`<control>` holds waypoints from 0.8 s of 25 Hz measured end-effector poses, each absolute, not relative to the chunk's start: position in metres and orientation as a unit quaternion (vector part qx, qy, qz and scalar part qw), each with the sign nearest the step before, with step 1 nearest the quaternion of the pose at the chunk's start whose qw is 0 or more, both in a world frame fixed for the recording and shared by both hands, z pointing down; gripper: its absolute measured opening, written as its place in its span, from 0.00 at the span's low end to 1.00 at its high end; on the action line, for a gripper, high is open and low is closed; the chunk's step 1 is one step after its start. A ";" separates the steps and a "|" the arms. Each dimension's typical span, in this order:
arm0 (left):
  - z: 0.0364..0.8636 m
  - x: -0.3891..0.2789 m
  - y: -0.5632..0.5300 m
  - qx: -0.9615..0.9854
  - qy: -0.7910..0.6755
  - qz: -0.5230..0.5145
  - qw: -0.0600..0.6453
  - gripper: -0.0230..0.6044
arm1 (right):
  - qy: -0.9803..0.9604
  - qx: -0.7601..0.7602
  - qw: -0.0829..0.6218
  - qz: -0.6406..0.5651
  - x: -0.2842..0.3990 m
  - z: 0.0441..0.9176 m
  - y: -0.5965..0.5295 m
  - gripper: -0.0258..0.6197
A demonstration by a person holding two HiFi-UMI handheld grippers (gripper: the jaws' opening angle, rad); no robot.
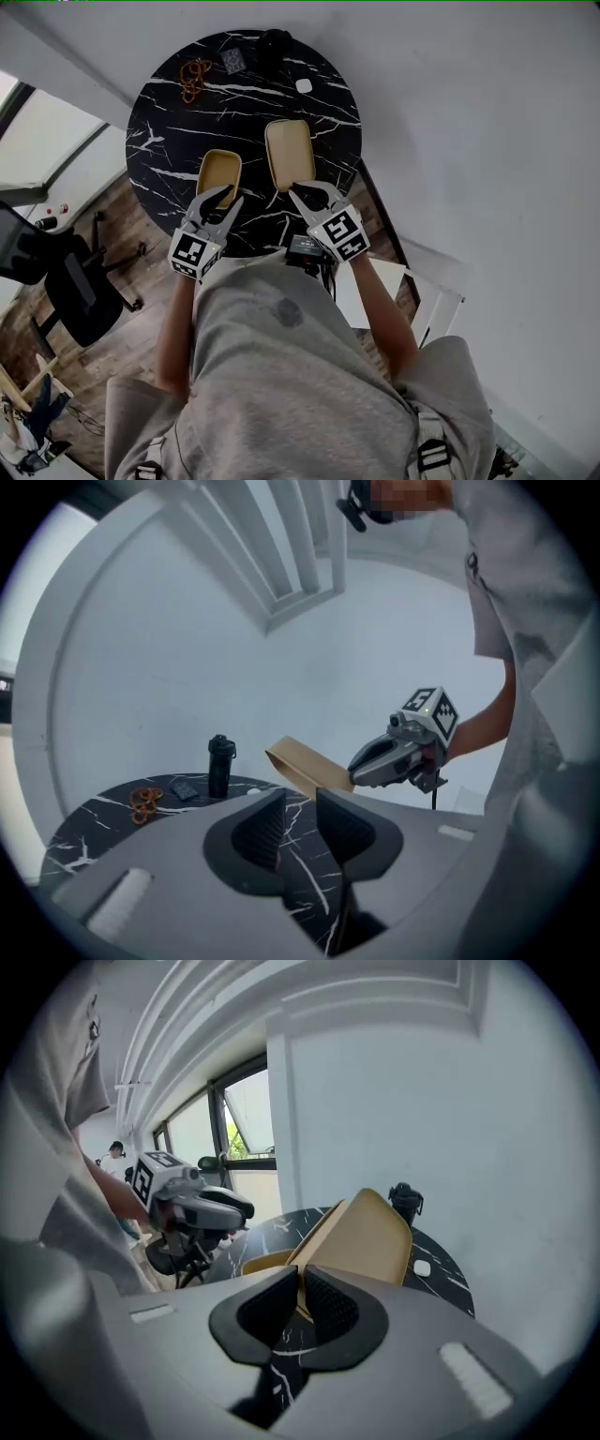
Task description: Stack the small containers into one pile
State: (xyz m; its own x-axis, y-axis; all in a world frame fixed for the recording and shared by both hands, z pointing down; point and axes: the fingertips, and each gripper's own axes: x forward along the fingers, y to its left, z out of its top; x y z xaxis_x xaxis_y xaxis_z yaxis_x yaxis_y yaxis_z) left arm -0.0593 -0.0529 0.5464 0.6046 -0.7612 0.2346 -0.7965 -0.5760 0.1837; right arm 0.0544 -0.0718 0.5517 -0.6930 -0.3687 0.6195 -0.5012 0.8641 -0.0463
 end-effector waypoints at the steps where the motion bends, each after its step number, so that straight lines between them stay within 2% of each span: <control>1: 0.540 -0.057 -0.054 0.889 -0.433 0.044 0.140 0.20 | -0.918 0.240 0.297 0.104 0.050 0.541 -0.067 0.10; 6: 0.520 -0.042 -0.048 0.910 -0.389 -0.013 0.140 0.20 | -0.935 0.220 0.273 0.055 0.031 0.512 -0.045 0.10; 20: 0.512 -0.043 -0.035 0.905 -0.307 -0.130 0.264 0.18 | -0.951 0.156 0.267 -0.001 -0.006 0.492 -0.021 0.10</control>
State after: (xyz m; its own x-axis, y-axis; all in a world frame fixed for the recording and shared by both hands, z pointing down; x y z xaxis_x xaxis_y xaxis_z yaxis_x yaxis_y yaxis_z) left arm -0.0427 -0.0348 0.5123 0.7777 -0.6243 -0.0735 -0.4868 -0.6721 0.5579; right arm -0.0064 -0.0206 0.4917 -0.8089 -0.2972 0.5072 -0.2960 0.9514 0.0855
